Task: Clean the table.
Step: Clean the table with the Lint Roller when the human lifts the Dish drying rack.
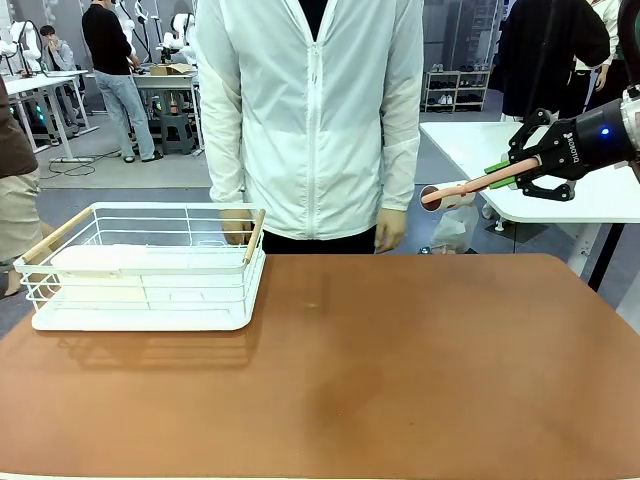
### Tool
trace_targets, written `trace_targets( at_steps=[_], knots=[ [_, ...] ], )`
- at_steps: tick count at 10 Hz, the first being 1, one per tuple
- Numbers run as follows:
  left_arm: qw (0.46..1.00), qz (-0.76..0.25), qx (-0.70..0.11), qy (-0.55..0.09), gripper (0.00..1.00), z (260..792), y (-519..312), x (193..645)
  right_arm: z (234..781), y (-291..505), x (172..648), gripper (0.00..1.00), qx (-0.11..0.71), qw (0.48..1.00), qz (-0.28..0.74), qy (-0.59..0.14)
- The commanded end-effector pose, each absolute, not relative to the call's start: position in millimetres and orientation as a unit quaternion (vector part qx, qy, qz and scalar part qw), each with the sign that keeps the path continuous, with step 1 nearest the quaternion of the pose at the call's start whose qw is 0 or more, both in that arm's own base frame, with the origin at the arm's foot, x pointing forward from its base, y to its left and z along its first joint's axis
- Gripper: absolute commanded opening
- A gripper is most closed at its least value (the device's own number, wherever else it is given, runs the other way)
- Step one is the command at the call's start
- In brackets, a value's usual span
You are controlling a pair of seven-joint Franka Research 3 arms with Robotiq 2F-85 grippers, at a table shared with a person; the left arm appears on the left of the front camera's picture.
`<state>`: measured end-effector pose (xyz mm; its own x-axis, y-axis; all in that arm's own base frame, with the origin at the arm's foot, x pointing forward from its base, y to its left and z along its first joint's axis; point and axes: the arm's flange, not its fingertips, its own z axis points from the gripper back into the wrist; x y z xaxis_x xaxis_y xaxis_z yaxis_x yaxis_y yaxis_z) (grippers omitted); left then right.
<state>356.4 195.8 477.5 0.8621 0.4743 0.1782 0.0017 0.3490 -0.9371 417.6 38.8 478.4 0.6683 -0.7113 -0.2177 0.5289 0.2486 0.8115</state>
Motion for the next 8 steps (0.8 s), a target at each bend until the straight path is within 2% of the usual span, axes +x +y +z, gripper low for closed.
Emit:
trace_targets(
  at_steps=[1,8],
  knots=[
    [0.787,0.144,-0.559,-0.219,1.0,479.2,197.1,354.9,479.4,39.9,417.6,0.1,0.469,0.784,-0.394,-0.098],
    [0.787,0.144,-0.559,-0.219,1.0,479.2,197.1,354.9,479.4,39.9,417.6,0.1,0.469,0.784,-0.394,-0.098]
  ],
)
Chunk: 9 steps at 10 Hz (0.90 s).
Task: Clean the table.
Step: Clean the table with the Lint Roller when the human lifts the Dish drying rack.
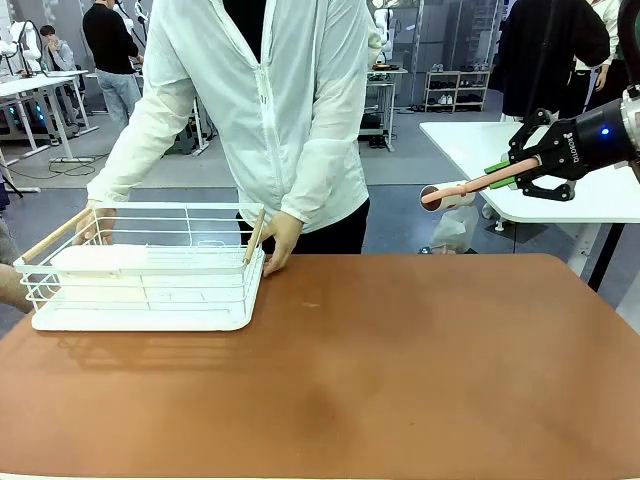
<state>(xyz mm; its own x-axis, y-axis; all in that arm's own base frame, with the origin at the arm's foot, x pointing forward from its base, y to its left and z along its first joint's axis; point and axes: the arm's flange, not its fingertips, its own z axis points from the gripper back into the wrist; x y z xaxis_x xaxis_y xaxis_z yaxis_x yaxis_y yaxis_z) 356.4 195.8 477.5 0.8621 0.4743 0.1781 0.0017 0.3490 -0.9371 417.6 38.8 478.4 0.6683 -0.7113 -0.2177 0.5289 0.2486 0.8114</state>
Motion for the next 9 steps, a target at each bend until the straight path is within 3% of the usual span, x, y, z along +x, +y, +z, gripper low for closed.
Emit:
trace_targets(
  at_steps=[1,9],
  knots=[
    [0.787,0.144,-0.559,-0.219,1.0,479.2,197.1,354.9,479.4,39.9,417.6,0.1,0.469,0.784,-0.394,-0.098],
    [0.787,0.144,-0.559,-0.219,1.0,479.2,197.1,354.9,479.4,39.9,417.6,0.1,0.469,0.784,-0.394,-0.098]
  ],
)
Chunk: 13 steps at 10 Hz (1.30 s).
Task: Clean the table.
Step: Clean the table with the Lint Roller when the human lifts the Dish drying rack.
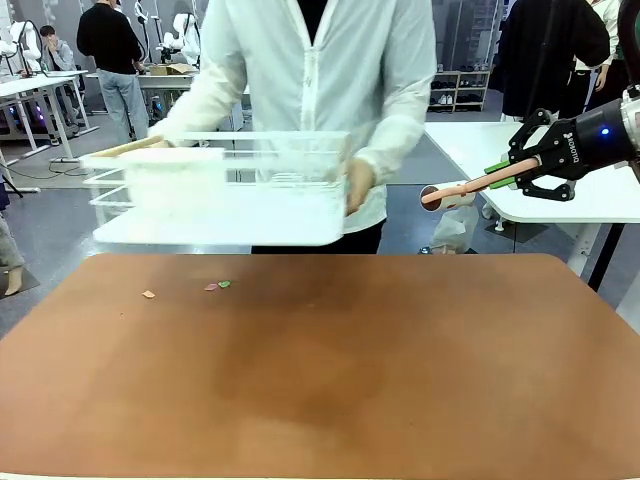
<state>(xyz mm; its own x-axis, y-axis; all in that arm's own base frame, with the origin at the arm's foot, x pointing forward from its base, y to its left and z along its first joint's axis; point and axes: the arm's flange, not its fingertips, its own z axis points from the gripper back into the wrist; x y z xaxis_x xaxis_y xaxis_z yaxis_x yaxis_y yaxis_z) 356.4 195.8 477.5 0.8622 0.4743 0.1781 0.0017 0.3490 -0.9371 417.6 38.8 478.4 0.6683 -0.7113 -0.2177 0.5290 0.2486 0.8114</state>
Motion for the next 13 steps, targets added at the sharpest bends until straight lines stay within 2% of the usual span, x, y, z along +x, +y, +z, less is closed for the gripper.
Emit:
trace_targets(
  at_steps=[1,13],
  knots=[
    [0.787,0.144,-0.559,-0.219,1.0,479.2,197.1,354.9,479.4,39.9,417.6,0.1,0.469,0.784,-0.394,-0.098],
    [0.787,0.144,-0.559,-0.219,1.0,479.2,197.1,354.9,479.4,39.9,417.6,0.1,0.469,0.784,-0.394,-0.098]
  ],
)
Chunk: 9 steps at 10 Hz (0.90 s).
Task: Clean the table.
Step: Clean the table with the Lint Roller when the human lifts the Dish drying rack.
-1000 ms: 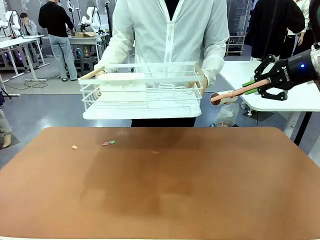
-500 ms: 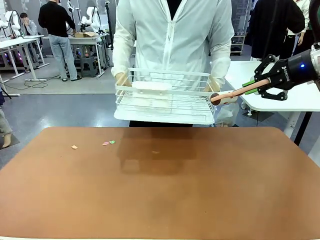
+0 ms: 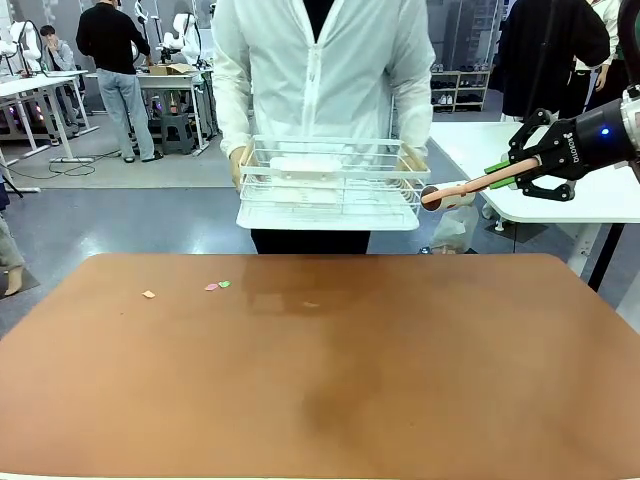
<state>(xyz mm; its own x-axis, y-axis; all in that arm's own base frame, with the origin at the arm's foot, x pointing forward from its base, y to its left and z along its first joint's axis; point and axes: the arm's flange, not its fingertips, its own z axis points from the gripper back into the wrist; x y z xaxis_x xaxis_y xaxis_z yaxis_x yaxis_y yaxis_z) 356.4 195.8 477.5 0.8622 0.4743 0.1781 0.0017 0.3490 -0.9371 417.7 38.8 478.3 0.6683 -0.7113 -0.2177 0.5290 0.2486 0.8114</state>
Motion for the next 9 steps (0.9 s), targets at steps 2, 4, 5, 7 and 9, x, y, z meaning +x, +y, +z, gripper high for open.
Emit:
trace_targets(
  at_steps=[2,4,5,7,9],
  knots=[
    [0.787,0.144,-0.559,-0.219,1.0,479.2,197.1,354.9,478.3,38.8,417.7,0.21,0.468,0.784,-0.395,-0.097],
    [0.787,0.144,-0.559,-0.219,1.0,479.2,197.1,354.9,497.9,56.2,441.6,0.21,0.472,0.84,-0.257,-0.075],
    [0.787,0.144,-0.559,-0.219,1.0,479.2,197.1,354.9,503.6,66.0,460.6,0.21,0.454,0.866,-0.199,-0.064],
    [0.787,0.144,-0.559,-0.219,1.0,479.2,197.1,354.9,500.5,99.2,509.0,0.21,0.464,0.879,-0.108,0.013],
    [0.787,0.144,-0.559,-0.219,1.0,479.2,197.1,354.9,467.9,143.0,533.9,0.21,0.469,0.881,-0.059,0.031]
  ],
)
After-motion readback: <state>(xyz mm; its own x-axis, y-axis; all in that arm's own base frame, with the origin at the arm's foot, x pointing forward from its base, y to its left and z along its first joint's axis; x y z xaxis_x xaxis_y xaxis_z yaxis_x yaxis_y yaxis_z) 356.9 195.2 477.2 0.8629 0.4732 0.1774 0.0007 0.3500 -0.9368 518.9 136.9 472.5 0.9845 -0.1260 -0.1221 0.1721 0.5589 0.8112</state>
